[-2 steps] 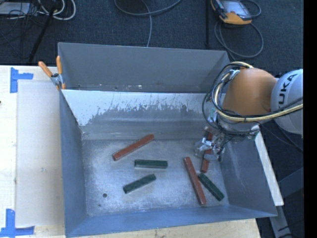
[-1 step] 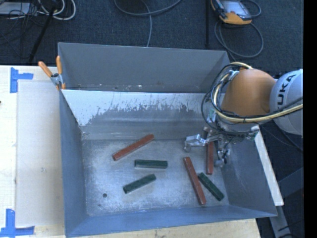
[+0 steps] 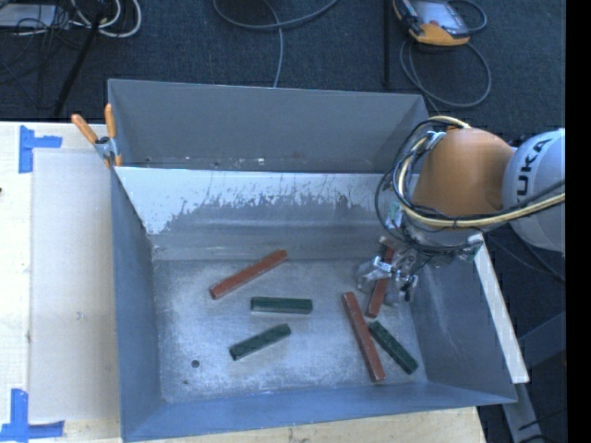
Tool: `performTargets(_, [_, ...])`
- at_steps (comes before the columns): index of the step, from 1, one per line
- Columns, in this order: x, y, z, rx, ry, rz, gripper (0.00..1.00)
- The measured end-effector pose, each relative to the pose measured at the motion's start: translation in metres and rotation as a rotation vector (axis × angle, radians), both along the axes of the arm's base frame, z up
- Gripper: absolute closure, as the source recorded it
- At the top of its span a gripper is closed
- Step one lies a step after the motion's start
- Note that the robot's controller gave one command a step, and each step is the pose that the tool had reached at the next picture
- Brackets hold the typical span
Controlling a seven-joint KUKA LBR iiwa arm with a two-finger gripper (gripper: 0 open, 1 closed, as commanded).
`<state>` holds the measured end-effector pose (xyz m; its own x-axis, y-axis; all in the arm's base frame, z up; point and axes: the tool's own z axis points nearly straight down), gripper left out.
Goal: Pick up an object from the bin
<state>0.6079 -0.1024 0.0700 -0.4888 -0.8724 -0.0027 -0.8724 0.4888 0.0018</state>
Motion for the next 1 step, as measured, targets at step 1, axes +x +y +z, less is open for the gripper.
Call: performTargets(1, [-0.0075, 0.0170, 0.1191, -0.003, -0.008, 0.092, 1.00])
